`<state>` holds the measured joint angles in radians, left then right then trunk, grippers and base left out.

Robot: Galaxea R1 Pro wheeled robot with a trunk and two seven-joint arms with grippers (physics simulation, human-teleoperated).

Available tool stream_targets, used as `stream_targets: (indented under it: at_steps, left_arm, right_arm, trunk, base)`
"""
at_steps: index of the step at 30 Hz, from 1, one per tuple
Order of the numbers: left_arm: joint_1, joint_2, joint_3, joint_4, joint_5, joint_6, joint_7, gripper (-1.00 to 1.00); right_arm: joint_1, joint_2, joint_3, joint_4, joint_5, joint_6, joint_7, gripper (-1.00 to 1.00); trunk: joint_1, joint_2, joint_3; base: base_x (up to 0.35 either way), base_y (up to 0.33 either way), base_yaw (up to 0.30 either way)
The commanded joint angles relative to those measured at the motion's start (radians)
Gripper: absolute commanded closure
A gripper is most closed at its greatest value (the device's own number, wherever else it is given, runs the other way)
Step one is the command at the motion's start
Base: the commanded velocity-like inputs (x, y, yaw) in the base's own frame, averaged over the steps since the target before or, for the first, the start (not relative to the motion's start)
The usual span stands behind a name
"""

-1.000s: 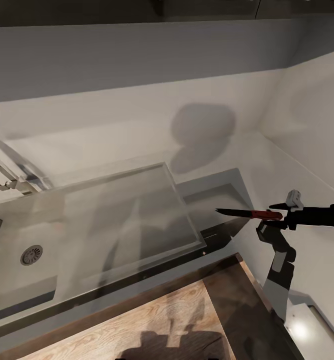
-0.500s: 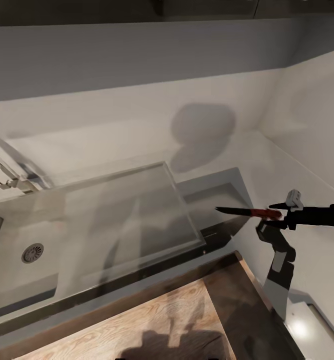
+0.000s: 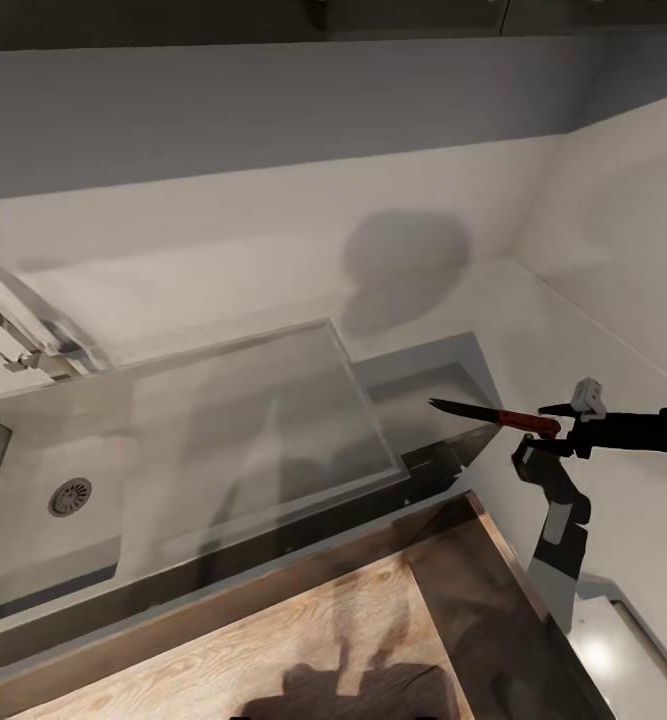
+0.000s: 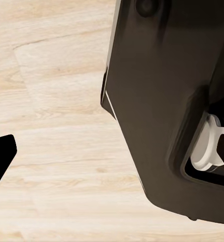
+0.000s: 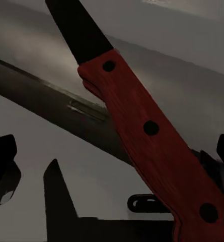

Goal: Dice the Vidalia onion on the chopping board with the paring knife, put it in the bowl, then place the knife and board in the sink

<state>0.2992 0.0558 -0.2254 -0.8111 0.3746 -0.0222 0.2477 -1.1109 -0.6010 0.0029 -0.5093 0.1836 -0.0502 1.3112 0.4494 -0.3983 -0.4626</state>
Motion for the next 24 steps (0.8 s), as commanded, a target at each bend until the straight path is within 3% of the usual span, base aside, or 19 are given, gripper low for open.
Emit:
stream_targets:
  at_steps: [1, 6, 24]
  left_arm:
    - [0.000, 0.002, -0.006, -0.002, 0.010, -0.002, 0.009, -1.00]
    - [0.001, 0.001, -0.006, -0.002, 0.010, -0.002, 0.008, -1.00]
    - [0.000, 0.001, -0.006, -0.002, 0.010, -0.002, 0.008, -1.00]
  right_arm:
    - [-0.001, 0.000, 0.000, 0.000, 0.005, -0.009, -0.005, -1.00]
    - [-0.001, 0.000, 0.001, 0.001, 0.005, -0.021, -0.045, -1.00]
    - [-0.001, 0.001, 0.001, 0.002, 0.005, -0.025, -0.058, -1.00]
  trunk:
    - [0.001, -0.002, -0.001]
    - [0.001, -0.002, -0.001]
    - [0.001, -0.002, -0.001]
  base:
    - [-0.002, 0.000, 0.000]
    - [0.000, 0.000, 0.000]
    - [0.000, 0.000, 0.000]
